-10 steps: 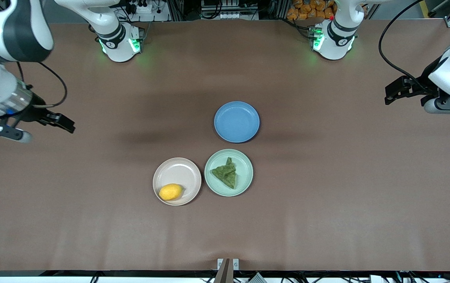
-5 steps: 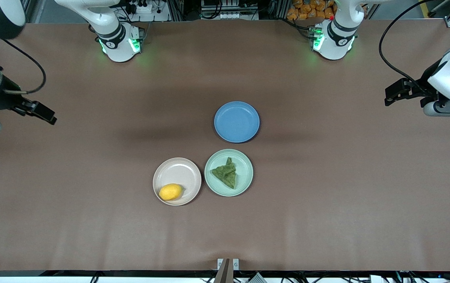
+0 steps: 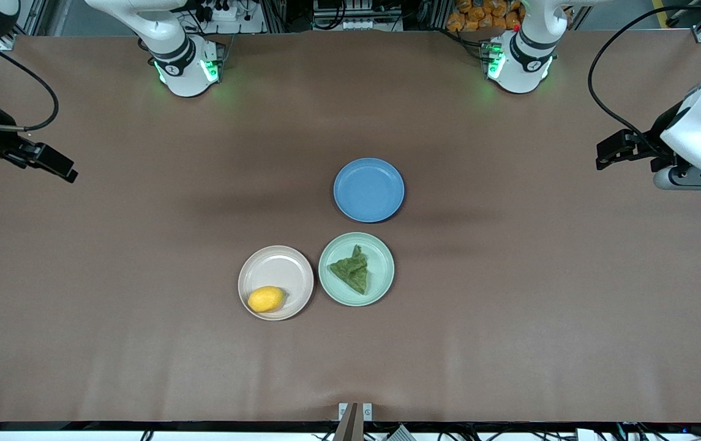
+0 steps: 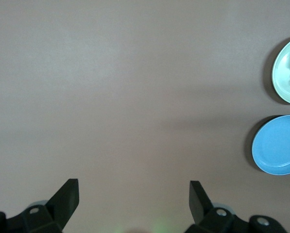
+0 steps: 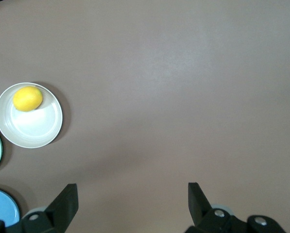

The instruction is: Place lemon and lettuce in plates

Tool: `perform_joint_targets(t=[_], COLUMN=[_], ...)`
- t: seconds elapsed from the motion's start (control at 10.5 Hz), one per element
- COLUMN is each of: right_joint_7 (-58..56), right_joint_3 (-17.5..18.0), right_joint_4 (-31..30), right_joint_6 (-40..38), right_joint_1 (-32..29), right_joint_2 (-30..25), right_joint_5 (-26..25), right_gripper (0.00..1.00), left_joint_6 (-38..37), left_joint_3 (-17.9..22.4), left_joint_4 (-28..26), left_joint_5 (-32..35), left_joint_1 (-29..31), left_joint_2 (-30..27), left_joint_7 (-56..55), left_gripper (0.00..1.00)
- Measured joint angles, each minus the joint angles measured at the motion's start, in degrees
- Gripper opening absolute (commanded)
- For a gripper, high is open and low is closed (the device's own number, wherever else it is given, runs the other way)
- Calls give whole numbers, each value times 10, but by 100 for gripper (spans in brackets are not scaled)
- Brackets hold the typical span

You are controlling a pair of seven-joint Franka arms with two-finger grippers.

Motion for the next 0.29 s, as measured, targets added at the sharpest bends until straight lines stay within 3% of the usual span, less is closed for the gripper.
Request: perform_joint_targets(t=[0.29], right_joint_7=[-25], right_joint_3=[9], right_joint_4=[13], right_joint_6=[-21], right_joint_1=[1], right_joint_2=[0], right_joint_5=[3], right_gripper=[100], left_joint_6=[0], left_joint_3=[0], left_joint_4=[0], left_joint_5=[0], left_joint_1=[0], left_joint_2=[0], left_joint_7=[0], left_gripper=[100])
